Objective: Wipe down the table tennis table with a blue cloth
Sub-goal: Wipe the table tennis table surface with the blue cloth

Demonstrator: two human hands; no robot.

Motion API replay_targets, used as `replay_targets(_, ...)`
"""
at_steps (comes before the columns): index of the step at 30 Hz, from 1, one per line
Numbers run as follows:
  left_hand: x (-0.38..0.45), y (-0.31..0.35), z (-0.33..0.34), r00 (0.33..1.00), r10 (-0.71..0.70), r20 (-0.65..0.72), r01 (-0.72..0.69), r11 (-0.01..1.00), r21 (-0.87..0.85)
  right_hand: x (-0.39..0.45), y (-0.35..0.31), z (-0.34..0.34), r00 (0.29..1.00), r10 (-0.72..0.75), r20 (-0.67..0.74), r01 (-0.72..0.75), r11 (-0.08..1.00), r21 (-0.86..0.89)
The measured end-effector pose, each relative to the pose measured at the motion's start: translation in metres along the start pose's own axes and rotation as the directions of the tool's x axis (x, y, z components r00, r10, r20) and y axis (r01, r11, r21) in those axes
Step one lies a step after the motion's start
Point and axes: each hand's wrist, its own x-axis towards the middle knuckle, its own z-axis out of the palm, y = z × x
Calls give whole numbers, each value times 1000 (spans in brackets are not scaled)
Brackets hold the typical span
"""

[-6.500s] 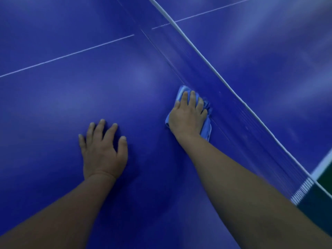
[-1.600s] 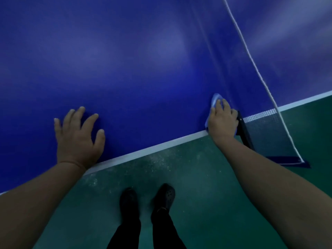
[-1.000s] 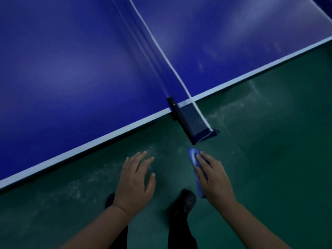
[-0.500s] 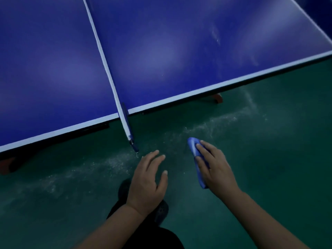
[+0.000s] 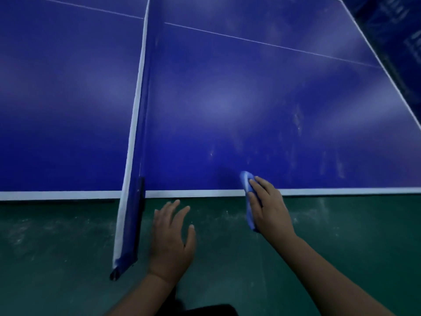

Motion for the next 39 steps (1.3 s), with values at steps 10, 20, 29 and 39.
replay_targets(10, 67, 2, 38, 981, -150, -125, 168, 974, 151, 208, 90, 11, 994, -78, 79, 99, 945, -313)
replay_targets(20, 72, -13, 46, 896, -308, -320, 402, 869, 290, 145, -40, 124, 630, -672, 390, 766, 620, -169)
replay_targets(29, 45, -17, 50, 808, -441, -390, 551, 799, 240, 277, -26, 93, 963, -226, 149, 267, 890, -371)
replay_targets(39, 38, -16, 49, 759, -511, -404, 641, 698, 319, 306, -49, 113, 693, -634, 344, 721, 603, -341)
